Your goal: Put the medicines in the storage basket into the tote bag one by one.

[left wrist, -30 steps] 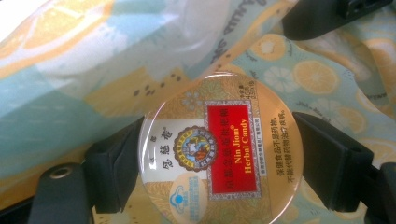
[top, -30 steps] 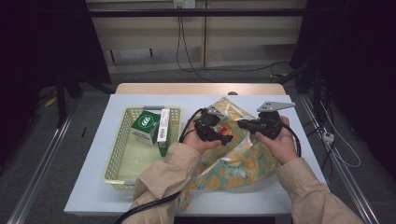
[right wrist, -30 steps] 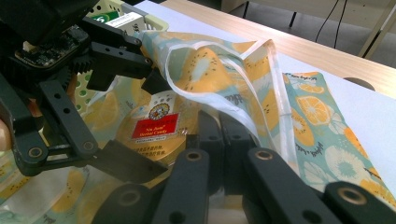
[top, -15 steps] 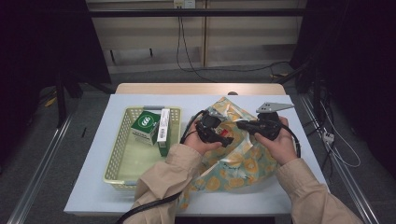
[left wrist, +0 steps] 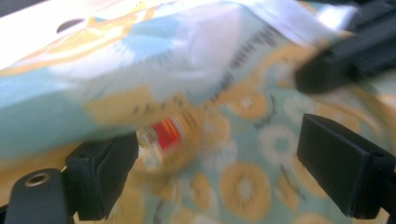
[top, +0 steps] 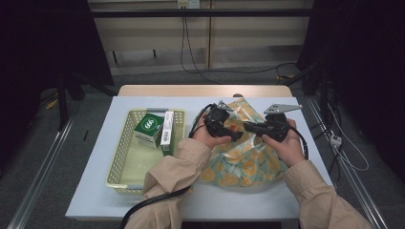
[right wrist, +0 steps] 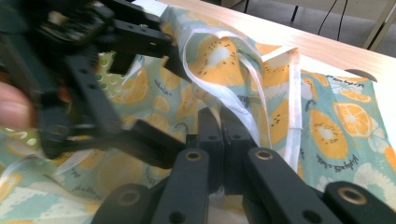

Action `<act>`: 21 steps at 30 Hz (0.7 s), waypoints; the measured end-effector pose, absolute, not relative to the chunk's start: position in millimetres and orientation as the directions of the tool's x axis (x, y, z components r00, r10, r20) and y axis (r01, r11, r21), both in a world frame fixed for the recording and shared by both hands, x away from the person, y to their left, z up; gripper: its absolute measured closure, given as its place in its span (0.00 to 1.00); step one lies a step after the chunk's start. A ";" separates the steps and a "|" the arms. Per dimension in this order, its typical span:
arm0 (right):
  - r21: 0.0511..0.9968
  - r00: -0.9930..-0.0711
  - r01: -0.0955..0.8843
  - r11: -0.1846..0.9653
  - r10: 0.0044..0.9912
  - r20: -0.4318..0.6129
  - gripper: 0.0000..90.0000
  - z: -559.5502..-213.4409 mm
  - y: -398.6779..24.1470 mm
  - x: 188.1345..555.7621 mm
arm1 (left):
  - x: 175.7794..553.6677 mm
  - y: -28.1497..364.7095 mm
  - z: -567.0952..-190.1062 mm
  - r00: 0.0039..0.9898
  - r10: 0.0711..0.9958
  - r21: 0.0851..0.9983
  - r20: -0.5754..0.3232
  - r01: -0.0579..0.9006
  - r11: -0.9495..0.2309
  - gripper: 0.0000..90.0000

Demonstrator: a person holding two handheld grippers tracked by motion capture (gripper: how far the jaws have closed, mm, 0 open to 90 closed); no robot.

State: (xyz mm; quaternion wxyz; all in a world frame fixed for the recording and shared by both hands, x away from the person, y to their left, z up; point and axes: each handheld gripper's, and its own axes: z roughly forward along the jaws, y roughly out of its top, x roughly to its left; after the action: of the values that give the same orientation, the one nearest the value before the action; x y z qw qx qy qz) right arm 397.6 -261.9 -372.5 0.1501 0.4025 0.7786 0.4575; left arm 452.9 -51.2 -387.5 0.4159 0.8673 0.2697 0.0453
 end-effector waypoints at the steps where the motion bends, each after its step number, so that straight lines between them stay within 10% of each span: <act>1: 0.831 -0.631 0.492 0.259 0.764 0.135 0.99 -373.9 -261.2 397.8 | 451.1 -47.4 -386.0 0.853 0.503 0.740 -0.141 0.428 -0.519 0.14; 21: 0.808 -0.638 0.506 0.303 0.762 0.114 0.99 -388.2 -251.7 383.1 | 417.5 53.0 -353.7 0.837 0.533 0.747 -0.123 0.432 -0.505 0.13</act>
State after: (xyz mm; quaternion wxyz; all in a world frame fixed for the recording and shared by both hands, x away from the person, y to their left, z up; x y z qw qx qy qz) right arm 383.1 -251.7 -388.2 0.1472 0.3992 0.7936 0.4350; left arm 417.5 53.0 -353.7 0.4116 0.8654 0.2790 0.0614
